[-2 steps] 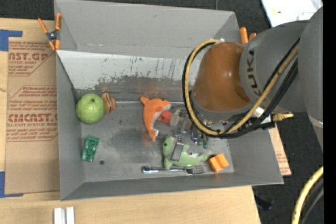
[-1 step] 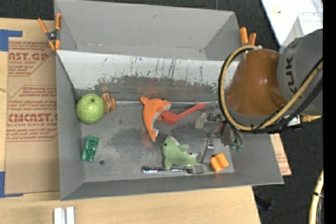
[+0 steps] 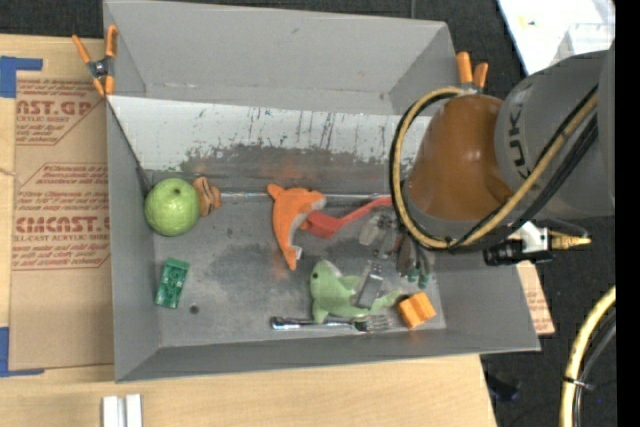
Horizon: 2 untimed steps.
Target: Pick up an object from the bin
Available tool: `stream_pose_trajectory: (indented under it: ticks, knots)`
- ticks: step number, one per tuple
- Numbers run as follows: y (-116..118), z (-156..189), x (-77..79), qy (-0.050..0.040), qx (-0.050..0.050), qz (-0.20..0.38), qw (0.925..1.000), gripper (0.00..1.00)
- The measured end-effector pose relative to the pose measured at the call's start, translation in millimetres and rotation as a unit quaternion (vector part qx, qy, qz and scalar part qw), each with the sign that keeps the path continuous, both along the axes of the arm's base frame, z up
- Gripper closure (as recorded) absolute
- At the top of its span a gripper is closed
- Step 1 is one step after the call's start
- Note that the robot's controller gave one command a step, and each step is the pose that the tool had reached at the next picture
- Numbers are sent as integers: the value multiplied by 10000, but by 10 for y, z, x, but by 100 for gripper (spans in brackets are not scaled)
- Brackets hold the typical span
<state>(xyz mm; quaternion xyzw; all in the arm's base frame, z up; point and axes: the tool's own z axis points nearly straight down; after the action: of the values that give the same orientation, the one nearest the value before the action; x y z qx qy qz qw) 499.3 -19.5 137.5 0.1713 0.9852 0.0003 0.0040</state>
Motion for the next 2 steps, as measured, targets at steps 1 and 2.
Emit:
stream_pose_trajectory:
  ticks: [1,2]
  knots:
    - [86,-246,-20,-18,-13,797,9968,0]
    - [330,-374,-85,-11,10,215,9998,0]
